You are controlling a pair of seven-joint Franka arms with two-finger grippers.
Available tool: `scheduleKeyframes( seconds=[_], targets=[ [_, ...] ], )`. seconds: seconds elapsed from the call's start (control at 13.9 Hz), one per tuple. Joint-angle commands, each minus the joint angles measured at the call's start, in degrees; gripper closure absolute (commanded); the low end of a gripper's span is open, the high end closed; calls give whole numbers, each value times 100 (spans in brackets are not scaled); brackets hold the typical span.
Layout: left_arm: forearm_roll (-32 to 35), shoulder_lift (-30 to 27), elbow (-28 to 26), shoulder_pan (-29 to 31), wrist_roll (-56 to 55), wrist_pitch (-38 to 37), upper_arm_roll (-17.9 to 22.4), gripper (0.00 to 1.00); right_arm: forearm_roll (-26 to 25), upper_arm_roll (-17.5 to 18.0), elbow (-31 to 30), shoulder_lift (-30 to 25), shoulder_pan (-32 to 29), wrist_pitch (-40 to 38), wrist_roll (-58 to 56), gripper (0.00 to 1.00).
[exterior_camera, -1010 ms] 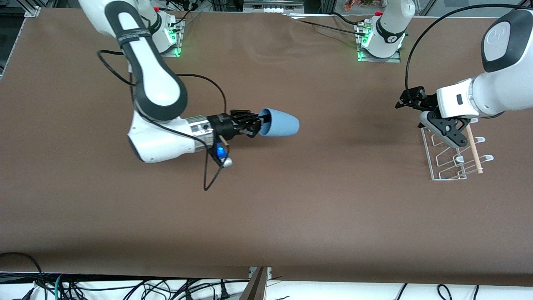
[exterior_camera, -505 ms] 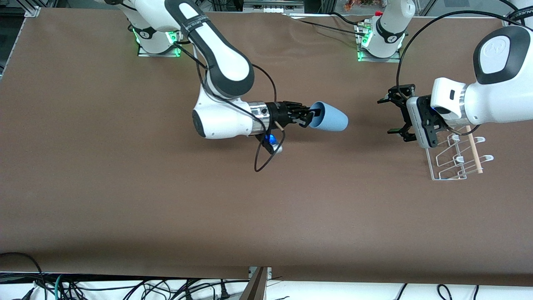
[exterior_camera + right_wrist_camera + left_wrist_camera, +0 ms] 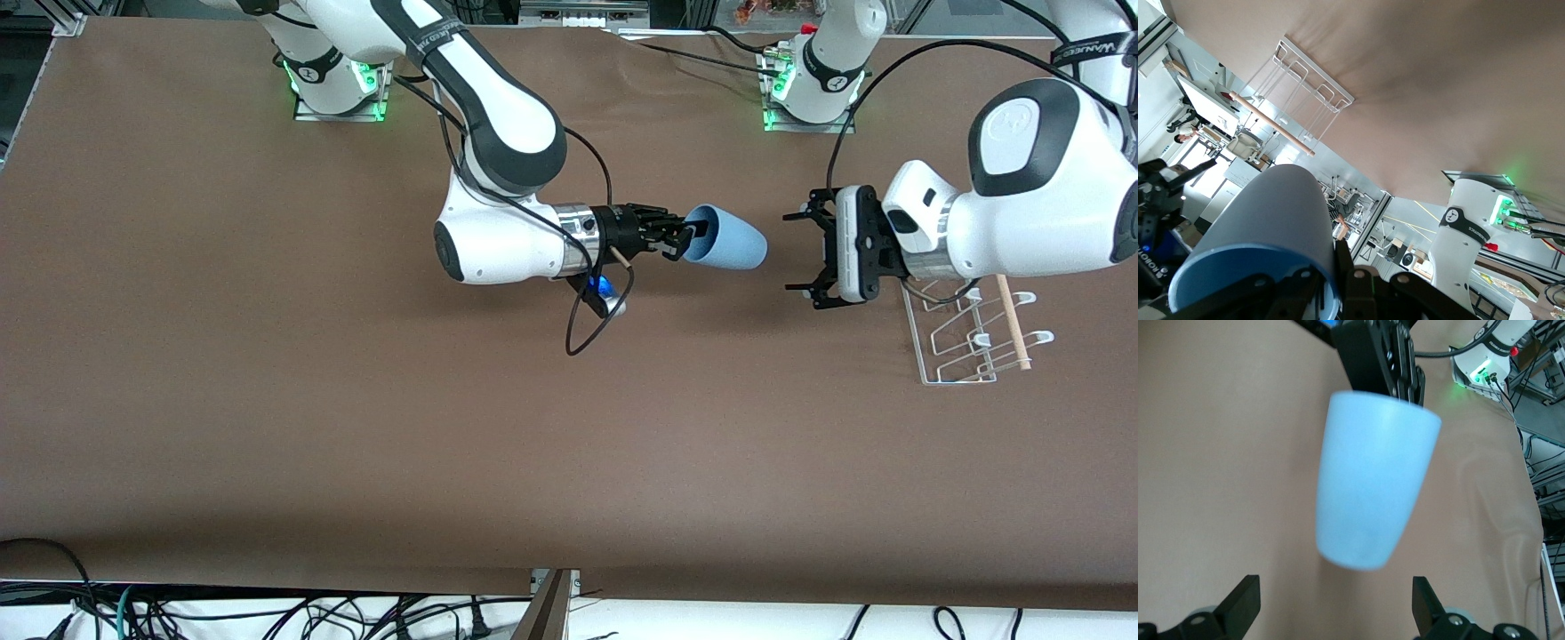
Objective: Transfer cup to left arm and place on rack
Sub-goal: 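Grasp the cup with the left gripper and open the right gripper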
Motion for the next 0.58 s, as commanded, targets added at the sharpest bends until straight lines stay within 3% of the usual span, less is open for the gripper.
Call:
scheduleKeyframes(
  seconds=[0.0, 0.43, 0.5],
  targets=[
    [-166, -50, -120, -16, 450, 280, -163, 0, 118, -51, 202, 88, 74, 41, 120, 100],
    [-184, -94, -446, -8, 662, 343, -514, 1, 118, -51, 202, 79, 74, 41, 137, 100],
    [-184, -103, -446, -8, 679, 343, -524, 15, 109, -51, 228, 79, 74, 41, 233, 100]
  ],
)
